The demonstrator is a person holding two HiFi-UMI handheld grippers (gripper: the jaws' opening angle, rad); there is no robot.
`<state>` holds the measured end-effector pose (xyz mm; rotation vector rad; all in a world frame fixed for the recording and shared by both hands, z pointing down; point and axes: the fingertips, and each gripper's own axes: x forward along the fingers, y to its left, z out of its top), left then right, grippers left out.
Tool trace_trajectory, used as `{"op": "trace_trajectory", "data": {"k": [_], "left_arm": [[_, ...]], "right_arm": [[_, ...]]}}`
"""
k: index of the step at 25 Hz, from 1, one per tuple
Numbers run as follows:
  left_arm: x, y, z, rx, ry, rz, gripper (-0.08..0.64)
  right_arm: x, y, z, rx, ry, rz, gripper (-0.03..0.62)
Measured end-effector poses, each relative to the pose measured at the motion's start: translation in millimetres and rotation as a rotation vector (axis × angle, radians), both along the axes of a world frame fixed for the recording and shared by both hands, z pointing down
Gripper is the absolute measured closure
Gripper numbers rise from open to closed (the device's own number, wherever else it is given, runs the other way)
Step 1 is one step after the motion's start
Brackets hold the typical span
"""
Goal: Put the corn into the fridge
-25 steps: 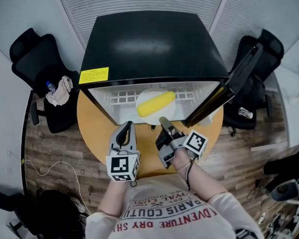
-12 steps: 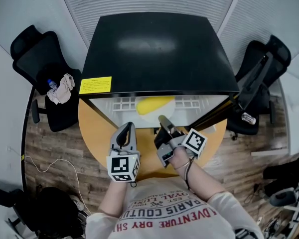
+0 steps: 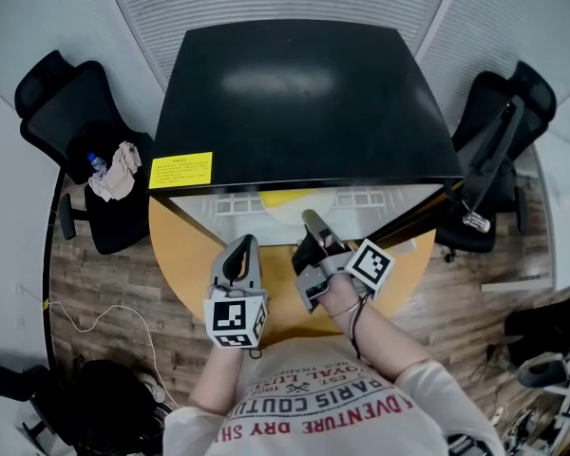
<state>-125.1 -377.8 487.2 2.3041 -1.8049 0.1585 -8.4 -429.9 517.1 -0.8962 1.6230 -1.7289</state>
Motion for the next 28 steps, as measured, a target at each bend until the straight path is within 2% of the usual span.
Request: {"op": "trace_trajectory", "data": {"k": [4, 12, 17, 20, 26, 28], "left_arm": [[-3.0, -3.7, 1.9, -0.003, 0.002, 0.003, 0.528], [-4.9, -11.4, 4.8, -0.006, 0.01, 0.016, 0.528], [-4.2, -12.5, 7.4, -0.012, 0.013, 0.023, 0.528], [-2.0, -11.3, 7.6, -0.012, 0.018, 0.03, 0.528], [4.0, -5.9, 1.6, 0.003, 0.018, 0.044, 0.528], [4.9, -2.2, -0.5, 0.008, 0.017, 0.046, 0.528]], "right_arm": [[-1.9, -3.2, -0.1, 0.028, 0.03, 0.036, 0.534], [-2.6, -3.1, 0.1, 0.046, 0.024, 0.114, 0.529], [-1.7, -3.4, 0.5, 0.046, 0.015, 0.123, 0.528], [-1.9, -3.7, -2.0, 0.069, 0.04, 0.104, 0.526], [-4.2, -1.2, -19.4, 0.178, 0.054, 0.05, 0.409], [-5.8, 5.9, -20.5, 0.205, 0.059, 0.031, 0.408]]}}
